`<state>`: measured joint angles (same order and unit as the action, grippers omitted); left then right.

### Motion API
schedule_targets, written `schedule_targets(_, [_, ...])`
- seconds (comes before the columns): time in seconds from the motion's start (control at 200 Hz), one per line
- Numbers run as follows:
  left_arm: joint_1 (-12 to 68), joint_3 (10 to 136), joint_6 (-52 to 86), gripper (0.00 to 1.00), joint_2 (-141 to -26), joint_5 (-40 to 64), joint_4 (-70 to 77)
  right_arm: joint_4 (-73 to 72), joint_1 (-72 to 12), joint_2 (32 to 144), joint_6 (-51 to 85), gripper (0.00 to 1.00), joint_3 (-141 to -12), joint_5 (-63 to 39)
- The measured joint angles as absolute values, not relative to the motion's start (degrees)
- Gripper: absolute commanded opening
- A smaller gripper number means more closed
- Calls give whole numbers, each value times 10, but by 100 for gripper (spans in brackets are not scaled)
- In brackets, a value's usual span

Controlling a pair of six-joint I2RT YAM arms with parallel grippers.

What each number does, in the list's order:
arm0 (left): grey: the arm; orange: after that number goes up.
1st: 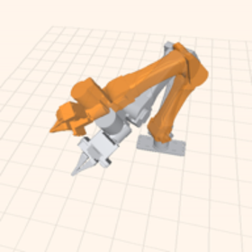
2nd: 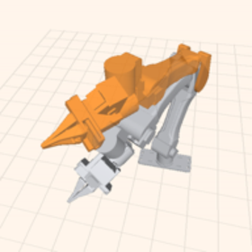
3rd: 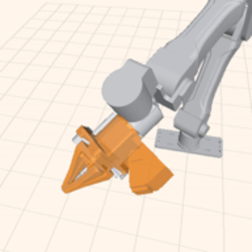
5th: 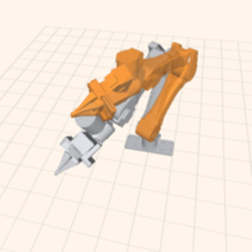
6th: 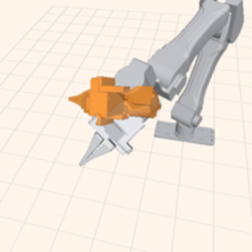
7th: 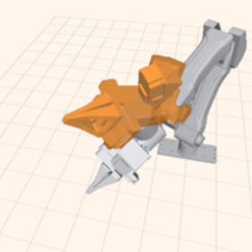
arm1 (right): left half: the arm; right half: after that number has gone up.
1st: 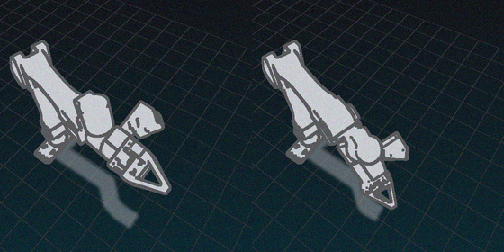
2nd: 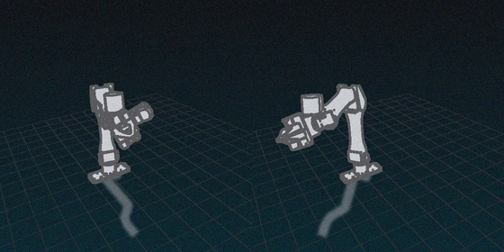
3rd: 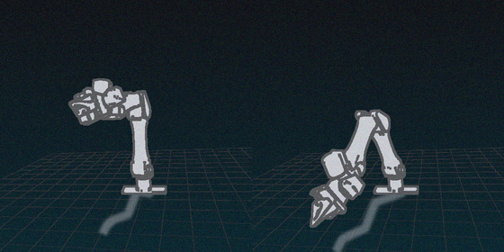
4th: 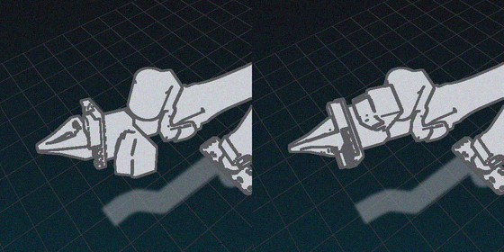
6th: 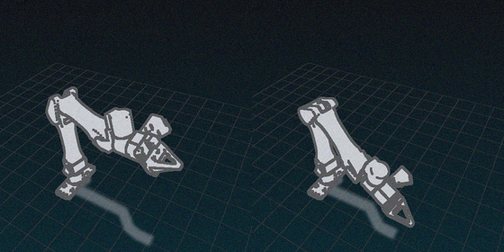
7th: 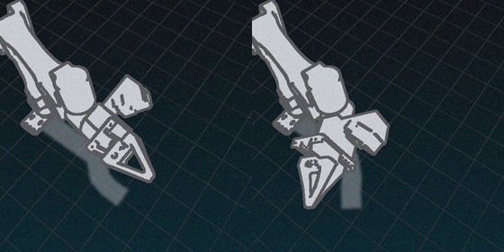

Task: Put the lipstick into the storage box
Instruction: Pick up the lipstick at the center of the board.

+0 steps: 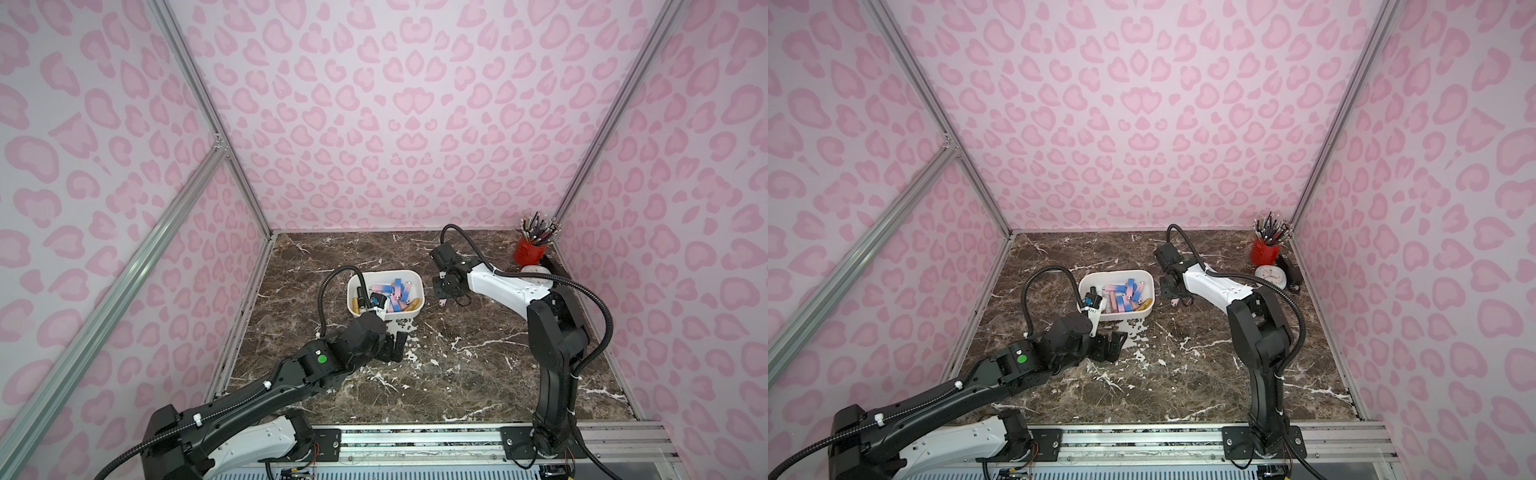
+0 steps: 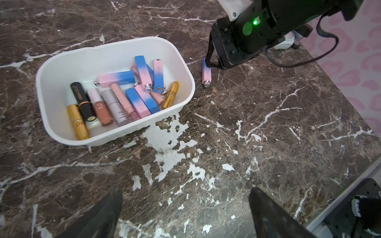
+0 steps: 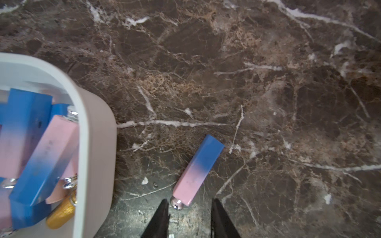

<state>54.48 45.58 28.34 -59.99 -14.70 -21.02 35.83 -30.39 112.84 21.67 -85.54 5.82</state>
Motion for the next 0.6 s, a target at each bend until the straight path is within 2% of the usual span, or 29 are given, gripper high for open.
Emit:
schedule_targets(0.29, [545,529,269,98,-713,-117,-179,309,-269,1138,217,38,-809,28])
schedule_targets(0.605, [545,556,255,98,-752,-103,-175,262,-267,1155,223,38,-803,1])
